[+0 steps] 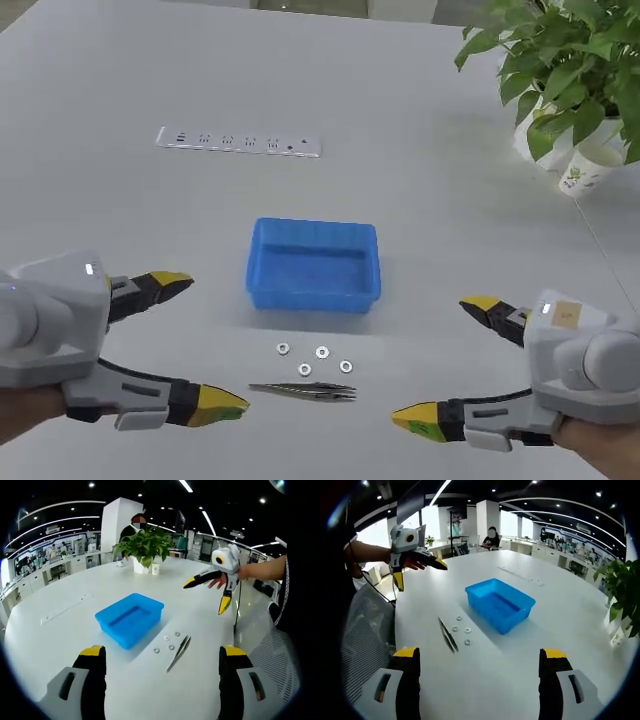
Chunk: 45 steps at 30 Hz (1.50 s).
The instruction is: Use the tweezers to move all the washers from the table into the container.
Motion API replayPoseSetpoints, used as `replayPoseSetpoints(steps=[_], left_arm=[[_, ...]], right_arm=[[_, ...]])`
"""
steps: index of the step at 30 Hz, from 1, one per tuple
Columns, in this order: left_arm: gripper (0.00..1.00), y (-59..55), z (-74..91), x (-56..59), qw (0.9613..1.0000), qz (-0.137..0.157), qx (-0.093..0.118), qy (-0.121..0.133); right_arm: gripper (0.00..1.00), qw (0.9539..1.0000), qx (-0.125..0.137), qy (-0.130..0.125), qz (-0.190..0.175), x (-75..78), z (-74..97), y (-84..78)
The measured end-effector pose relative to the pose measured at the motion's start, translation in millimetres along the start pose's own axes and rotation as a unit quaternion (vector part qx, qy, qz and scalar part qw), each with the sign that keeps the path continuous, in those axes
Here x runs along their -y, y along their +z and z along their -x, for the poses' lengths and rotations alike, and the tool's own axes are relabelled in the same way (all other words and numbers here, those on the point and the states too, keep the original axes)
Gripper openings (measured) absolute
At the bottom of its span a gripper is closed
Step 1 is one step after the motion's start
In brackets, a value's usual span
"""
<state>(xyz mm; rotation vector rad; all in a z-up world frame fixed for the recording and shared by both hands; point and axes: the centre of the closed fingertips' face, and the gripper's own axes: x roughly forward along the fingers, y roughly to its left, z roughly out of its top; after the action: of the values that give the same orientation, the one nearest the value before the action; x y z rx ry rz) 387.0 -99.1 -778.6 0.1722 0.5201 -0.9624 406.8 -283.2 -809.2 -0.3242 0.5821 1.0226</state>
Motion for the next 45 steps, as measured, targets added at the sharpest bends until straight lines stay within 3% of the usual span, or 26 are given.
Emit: replayPoseSetpoints(steps=[39,45], left_arm=[[0.99,-3.4,-1.6,2.2,0.9997,-0.021,-0.006,-0.011],[0.89,-1.1,-3.0,4.6,0.9989,-0.043,-0.005,-0.019]], right_arm=[[1.00,0.9999,0.001,-0.003,0.011,0.2,2.2,2.4],[0.98,0.9998,0.003,0.000,0.019,-0.7,2.8,2.5]])
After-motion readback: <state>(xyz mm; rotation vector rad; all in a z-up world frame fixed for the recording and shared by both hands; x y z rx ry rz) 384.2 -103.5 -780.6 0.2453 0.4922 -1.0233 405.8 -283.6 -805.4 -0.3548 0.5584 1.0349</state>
